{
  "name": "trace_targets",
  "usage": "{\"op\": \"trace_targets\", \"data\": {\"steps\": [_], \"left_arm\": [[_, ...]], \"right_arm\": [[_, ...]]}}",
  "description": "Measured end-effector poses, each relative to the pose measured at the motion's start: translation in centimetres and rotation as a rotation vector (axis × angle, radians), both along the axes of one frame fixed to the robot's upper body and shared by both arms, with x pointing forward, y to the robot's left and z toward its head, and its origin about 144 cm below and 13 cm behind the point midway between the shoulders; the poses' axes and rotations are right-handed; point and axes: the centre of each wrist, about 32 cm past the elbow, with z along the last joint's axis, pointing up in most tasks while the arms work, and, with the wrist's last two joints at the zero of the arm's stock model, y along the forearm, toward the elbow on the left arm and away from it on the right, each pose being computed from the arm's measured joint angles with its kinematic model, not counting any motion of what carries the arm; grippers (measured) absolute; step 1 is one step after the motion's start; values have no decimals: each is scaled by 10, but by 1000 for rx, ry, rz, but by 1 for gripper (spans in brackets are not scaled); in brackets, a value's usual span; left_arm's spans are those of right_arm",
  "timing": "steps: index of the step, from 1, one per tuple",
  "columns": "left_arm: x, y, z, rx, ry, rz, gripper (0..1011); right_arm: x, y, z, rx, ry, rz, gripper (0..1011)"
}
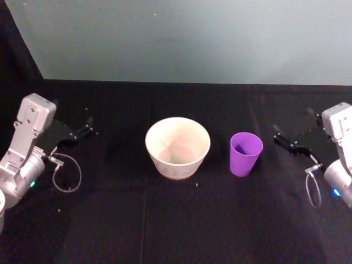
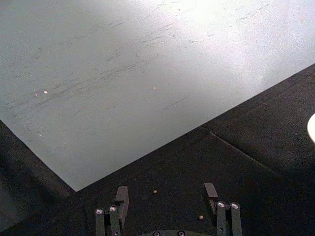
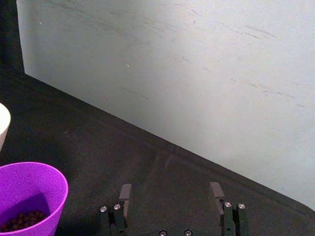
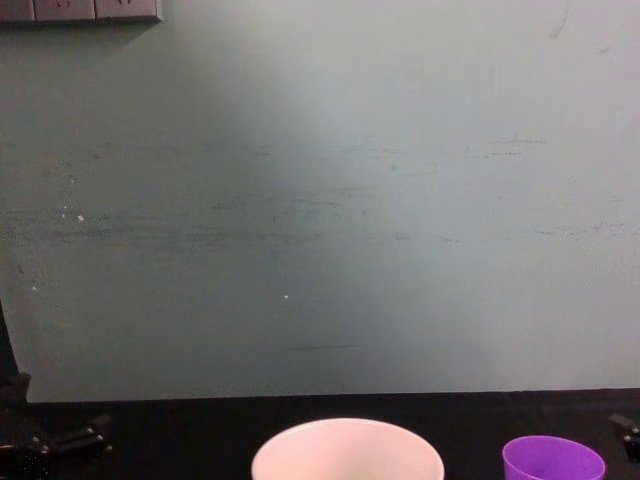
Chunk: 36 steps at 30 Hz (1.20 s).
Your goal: Pick up the cup and pour the mung beans from the cup into the bowl.
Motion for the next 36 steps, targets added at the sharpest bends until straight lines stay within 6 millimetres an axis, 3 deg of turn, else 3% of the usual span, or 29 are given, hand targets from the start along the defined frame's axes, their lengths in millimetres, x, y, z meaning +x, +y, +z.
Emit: {"op": "trace_targets", "data": {"steps": [36], "left_arm": [[0, 0, 0, 0, 0, 0, 1000]], "right_arm": [[0, 0, 0, 0, 0, 0, 1003]]}}
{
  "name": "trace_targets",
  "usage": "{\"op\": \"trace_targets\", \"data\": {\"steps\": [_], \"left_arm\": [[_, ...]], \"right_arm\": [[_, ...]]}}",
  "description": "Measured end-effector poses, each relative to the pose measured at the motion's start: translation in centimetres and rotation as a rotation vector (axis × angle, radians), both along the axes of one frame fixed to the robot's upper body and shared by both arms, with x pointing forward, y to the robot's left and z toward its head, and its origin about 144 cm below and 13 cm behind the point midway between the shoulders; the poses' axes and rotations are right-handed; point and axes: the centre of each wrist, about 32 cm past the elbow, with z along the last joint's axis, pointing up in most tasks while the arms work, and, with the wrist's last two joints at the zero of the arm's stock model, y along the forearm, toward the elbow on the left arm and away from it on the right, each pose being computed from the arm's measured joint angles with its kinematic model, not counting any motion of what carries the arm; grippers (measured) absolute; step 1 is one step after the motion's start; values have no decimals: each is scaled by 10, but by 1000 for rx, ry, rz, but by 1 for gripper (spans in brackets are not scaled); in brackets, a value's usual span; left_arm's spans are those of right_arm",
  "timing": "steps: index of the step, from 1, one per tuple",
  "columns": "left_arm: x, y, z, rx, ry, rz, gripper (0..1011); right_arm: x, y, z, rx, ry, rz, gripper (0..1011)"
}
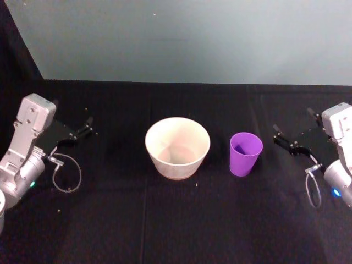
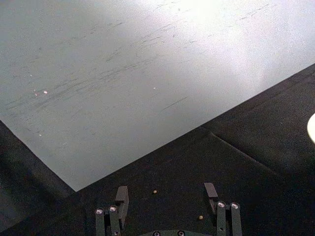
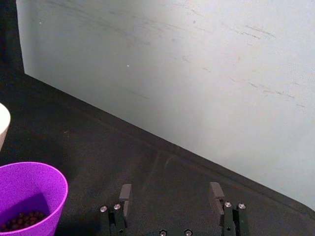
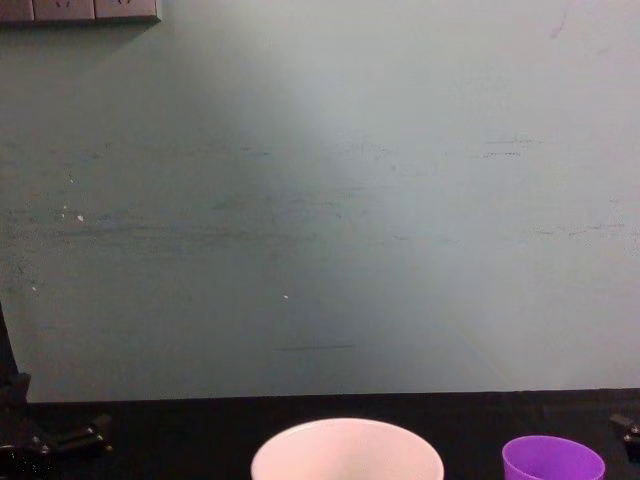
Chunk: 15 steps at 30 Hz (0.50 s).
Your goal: Pick up the cup and pour the mung beans from the cup into the bowl.
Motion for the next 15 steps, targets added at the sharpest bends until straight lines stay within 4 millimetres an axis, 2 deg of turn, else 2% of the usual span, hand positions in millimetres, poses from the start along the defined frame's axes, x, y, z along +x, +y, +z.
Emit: {"op": "trace_targets", "data": {"steps": [15], "left_arm": [[0, 0, 0, 0, 0, 0, 1000]], "right_arm": [[-3, 0, 0, -1, -1, 0, 1003]]}}
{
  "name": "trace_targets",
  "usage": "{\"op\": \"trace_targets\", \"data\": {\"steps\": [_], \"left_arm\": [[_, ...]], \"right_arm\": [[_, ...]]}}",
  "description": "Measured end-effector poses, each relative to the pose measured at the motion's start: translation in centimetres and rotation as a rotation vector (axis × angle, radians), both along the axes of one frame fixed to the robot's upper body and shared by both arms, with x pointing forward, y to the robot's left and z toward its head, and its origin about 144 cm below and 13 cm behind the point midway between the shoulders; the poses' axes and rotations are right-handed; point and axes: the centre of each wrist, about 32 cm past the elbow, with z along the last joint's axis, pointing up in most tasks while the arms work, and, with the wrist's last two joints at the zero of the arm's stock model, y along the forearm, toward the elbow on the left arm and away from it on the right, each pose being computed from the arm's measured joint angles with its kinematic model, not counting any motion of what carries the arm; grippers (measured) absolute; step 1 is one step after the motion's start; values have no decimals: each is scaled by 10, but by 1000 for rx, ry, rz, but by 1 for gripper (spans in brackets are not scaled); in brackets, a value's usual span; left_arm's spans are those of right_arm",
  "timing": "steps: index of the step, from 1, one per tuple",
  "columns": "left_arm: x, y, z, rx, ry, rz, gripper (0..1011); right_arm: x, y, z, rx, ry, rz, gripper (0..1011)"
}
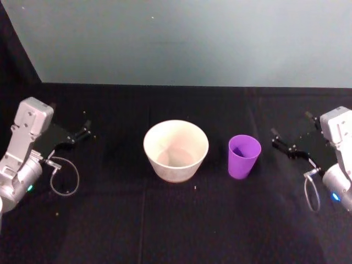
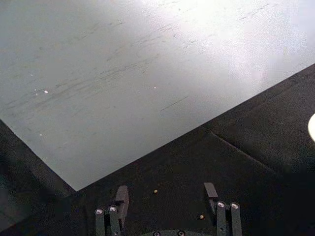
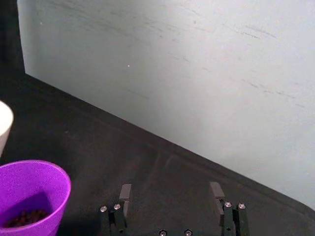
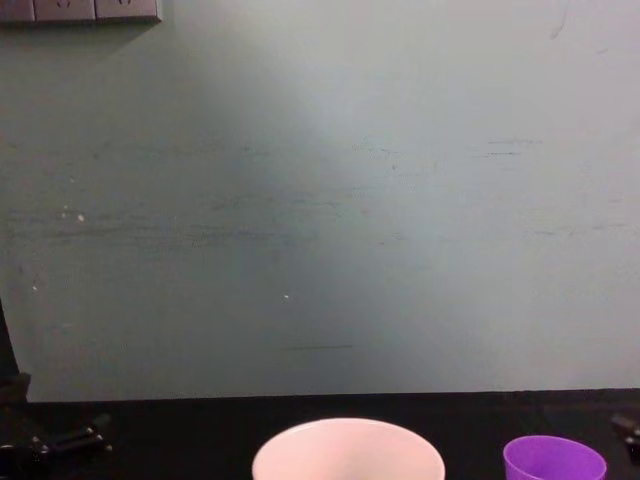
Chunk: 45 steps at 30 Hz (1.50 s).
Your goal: Pick up the cup and pour the mung beans from the cup into the bowl.
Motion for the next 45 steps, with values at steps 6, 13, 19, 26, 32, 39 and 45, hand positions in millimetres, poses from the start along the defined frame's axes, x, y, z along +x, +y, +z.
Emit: {"op": "trace_targets", "data": {"steps": [6, 13, 19, 26, 32, 39, 45], "left_arm": [[0, 0, 0, 0, 0, 0, 1000], [0, 0, 0, 0, 0, 0, 1000], [0, 0, 0, 0, 0, 0, 1000], [0, 0, 0, 0, 0, 0, 1000], [0, 0, 0, 0, 0, 0, 1000], [0, 0, 0, 0, 0, 0, 1000], [0, 0, 0, 0, 0, 0, 1000]], "right_arm": [[-26, -4, -5, -3, 23, -2, 1003], [-50, -9, -14, 39, 55, 10, 1003], [-79, -1, -20, 103, 80, 77, 1003], [-81, 10, -24, 175, 101, 148, 1003], [-70, 23, -29, 211, 109, 187, 1003], [-51, 33, -33, 235, 105, 198, 1003], [-37, 38, -35, 258, 118, 213, 1003]]}}
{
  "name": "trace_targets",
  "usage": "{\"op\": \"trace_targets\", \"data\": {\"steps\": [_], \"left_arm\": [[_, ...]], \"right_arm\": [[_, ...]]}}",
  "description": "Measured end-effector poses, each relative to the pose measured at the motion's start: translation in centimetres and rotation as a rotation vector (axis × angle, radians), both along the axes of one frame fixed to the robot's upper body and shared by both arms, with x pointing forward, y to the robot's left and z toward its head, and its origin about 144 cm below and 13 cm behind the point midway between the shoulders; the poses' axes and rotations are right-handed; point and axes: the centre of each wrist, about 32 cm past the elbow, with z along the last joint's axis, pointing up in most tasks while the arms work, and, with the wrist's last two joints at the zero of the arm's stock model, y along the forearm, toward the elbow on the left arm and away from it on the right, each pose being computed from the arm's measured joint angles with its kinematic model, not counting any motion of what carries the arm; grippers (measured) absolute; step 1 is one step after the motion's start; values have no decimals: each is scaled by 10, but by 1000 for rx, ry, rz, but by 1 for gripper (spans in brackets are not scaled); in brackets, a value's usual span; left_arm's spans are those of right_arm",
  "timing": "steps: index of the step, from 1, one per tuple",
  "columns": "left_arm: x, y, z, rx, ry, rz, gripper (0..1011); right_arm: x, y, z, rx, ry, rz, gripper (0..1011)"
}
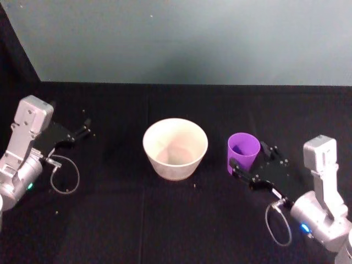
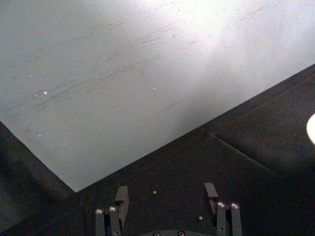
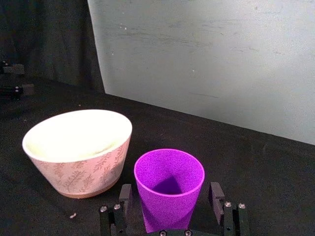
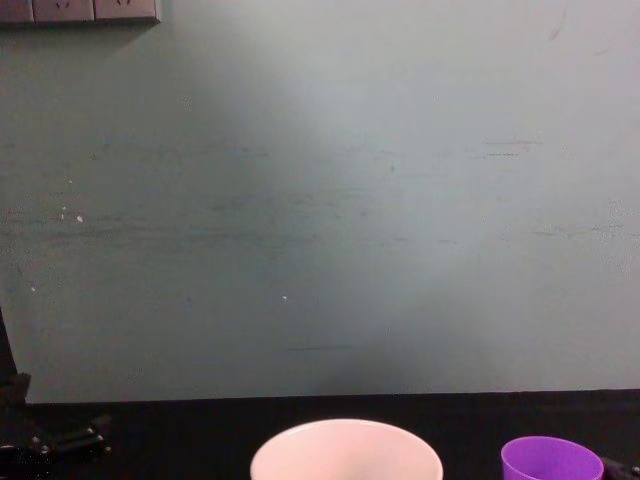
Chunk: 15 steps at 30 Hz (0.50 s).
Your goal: Pick up the cup and pour the mung beans from the cup into the bowl.
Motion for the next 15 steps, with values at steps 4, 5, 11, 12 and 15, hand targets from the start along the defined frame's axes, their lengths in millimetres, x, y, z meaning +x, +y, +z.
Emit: {"op": "trace_targets", "data": {"steps": [4, 5, 11, 12, 15], "left_arm": [[0, 0, 0, 0, 0, 0, 1000], [0, 0, 0, 0, 0, 0, 1000], [0, 0, 0, 0, 0, 0, 1000], [0, 0, 0, 0, 0, 0, 1000], [0, 0, 0, 0, 0, 0, 1000]], "right_arm": [[7, 3, 0, 7, 8, 11, 1003], [8, 3, 0, 9, 10, 12, 1003], [16, 7, -2, 12, 20, 17, 1003], [17, 7, -2, 12, 20, 17, 1003], [20, 8, -2, 11, 21, 15, 1003]]}}
